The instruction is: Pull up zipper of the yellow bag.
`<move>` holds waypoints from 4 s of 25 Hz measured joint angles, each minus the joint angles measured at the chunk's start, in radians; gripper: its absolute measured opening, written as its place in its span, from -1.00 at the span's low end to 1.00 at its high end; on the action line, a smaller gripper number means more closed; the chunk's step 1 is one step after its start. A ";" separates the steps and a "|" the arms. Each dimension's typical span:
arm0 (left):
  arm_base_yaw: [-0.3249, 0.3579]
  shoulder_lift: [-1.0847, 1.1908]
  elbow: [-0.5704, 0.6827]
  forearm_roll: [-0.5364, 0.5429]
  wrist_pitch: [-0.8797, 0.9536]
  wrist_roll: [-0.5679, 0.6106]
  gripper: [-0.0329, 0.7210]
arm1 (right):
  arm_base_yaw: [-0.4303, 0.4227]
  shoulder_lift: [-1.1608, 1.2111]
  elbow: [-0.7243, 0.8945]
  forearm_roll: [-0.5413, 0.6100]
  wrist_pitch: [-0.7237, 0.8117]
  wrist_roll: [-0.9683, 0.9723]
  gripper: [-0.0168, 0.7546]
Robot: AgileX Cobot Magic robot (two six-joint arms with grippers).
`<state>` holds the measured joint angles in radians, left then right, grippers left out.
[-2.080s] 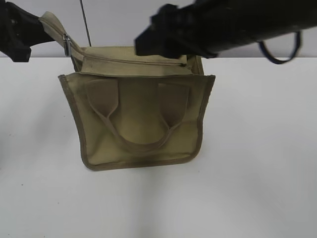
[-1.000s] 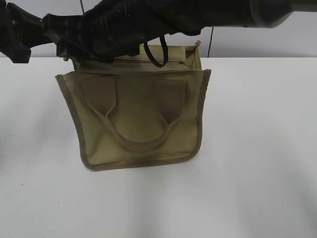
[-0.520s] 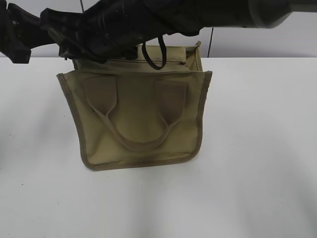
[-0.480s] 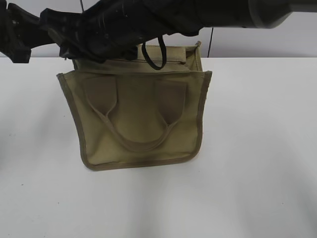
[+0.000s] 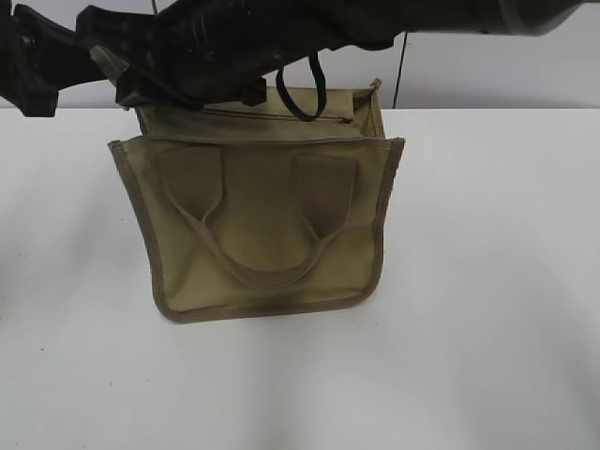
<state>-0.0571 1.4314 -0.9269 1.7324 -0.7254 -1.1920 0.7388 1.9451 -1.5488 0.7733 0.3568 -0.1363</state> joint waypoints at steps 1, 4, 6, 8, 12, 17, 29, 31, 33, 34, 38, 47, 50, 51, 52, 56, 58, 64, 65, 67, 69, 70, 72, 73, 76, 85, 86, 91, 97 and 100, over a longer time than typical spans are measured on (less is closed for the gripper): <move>0.000 0.000 0.000 0.000 0.002 -0.002 -0.89 | -0.001 -0.009 0.000 -0.001 0.009 0.000 -0.98; 0.000 0.000 0.000 0.001 0.027 -0.014 -0.89 | -0.017 -0.036 0.000 -0.004 0.063 0.000 -0.98; 0.000 0.000 0.000 0.011 0.047 -0.029 -0.89 | -0.036 -0.046 0.000 -0.004 0.115 -0.002 -0.98; -0.001 0.000 0.000 0.020 0.053 -0.042 -0.89 | -0.063 -0.052 0.000 -0.001 0.158 -0.003 -0.98; -0.002 0.000 0.000 0.024 0.052 -0.054 -0.89 | -0.113 -0.054 -0.007 0.015 0.244 -0.007 -0.98; -0.007 0.000 0.000 0.027 0.054 -0.066 -0.89 | -0.169 -0.055 -0.009 0.022 0.343 -0.012 -0.98; 0.042 0.000 0.005 0.027 0.085 -0.138 -0.89 | -0.284 -0.056 -0.010 -0.049 0.585 -0.064 -0.98; 0.045 0.000 0.014 0.027 0.078 -0.142 -0.89 | -0.302 -0.056 -0.024 -0.103 0.641 -0.065 -0.98; 0.045 0.000 0.023 0.027 0.077 -0.142 -0.89 | -0.316 -0.056 -0.058 -0.177 0.703 -0.066 -0.98; 0.045 0.000 0.025 0.027 0.075 -0.142 -0.89 | -0.320 -0.056 -0.083 -0.225 0.739 -0.066 -0.98; 0.046 0.000 0.025 0.027 0.060 -0.145 -0.89 | -0.335 -0.056 -0.188 -0.375 0.839 -0.066 -0.98; 0.046 0.000 0.025 0.027 0.037 -0.168 -0.89 | -0.366 -0.056 -0.215 -0.451 0.859 -0.067 -0.97; 0.046 0.000 0.025 0.027 0.037 -0.189 -0.89 | -0.367 -0.056 -0.215 -0.454 0.862 -0.068 -0.85; 0.047 0.000 0.025 0.027 0.039 -0.199 -0.86 | -0.369 -0.056 -0.215 -0.461 0.862 -0.068 -0.74; 0.048 0.000 0.026 0.025 0.040 -0.208 -0.78 | -0.373 -0.056 -0.215 -0.461 0.862 -0.068 -0.58; 0.049 0.000 0.056 0.023 0.039 -0.277 -0.05 | -0.374 -0.056 -0.215 -0.446 0.862 -0.076 0.32; 0.049 0.000 0.086 0.022 0.039 -0.340 0.32 | -0.374 -0.058 -0.215 -0.445 0.862 -0.081 0.57; 0.049 0.000 0.232 0.020 0.091 -0.463 0.37 | -0.374 -0.122 -0.215 -0.453 0.862 -0.083 0.60; 0.049 0.000 0.259 0.020 0.123 -0.473 0.33 | -0.374 -0.136 -0.215 -0.460 0.862 -0.083 0.58; 0.049 -0.006 0.293 0.021 0.187 -0.494 0.26 | -0.374 -0.170 -0.217 -0.479 0.862 -0.083 0.57; 0.049 -0.035 0.302 0.022 0.257 -0.524 0.24 | -0.365 -0.203 -0.217 -0.504 0.863 -0.075 0.56; 0.047 -0.062 0.302 0.022 0.298 -0.531 0.23 | -0.359 -0.221 -0.217 -0.531 0.863 -0.069 0.56; 0.037 -0.122 0.302 0.020 0.393 -0.539 0.23 | -0.337 -0.255 -0.217 -0.584 0.863 -0.049 0.56; 0.030 -0.157 0.302 0.019 0.430 -0.539 0.23 | -0.320 -0.274 -0.215 -0.602 0.863 -0.038 0.56; 0.022 -0.235 0.302 0.017 0.497 -0.541 0.22 | -0.268 -0.341 -0.156 -0.648 0.862 -0.008 0.56; 0.004 -0.280 0.346 0.015 0.692 -0.545 0.22 | -0.190 -0.659 0.283 -0.666 0.862 0.071 0.56; -0.003 -0.278 0.355 0.015 0.708 -0.545 0.22 | -0.189 -0.696 0.324 -0.671 0.861 0.076 0.56; -0.101 -0.241 0.426 0.007 0.845 -0.545 0.18 | -0.188 -0.913 0.536 -0.703 0.853 0.083 0.56; -0.276 -0.216 0.446 -0.112 0.902 -0.502 0.17 | -0.188 -1.174 0.679 -0.710 0.857 0.089 0.56; -0.404 -0.216 0.447 -0.254 0.988 -0.394 0.17 | -0.188 -1.243 0.705 -0.711 0.862 0.100 0.56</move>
<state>-0.4616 1.2149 -0.4799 1.4781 0.2629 -1.5864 0.5508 0.7016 -0.8443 0.0622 1.2188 -0.0367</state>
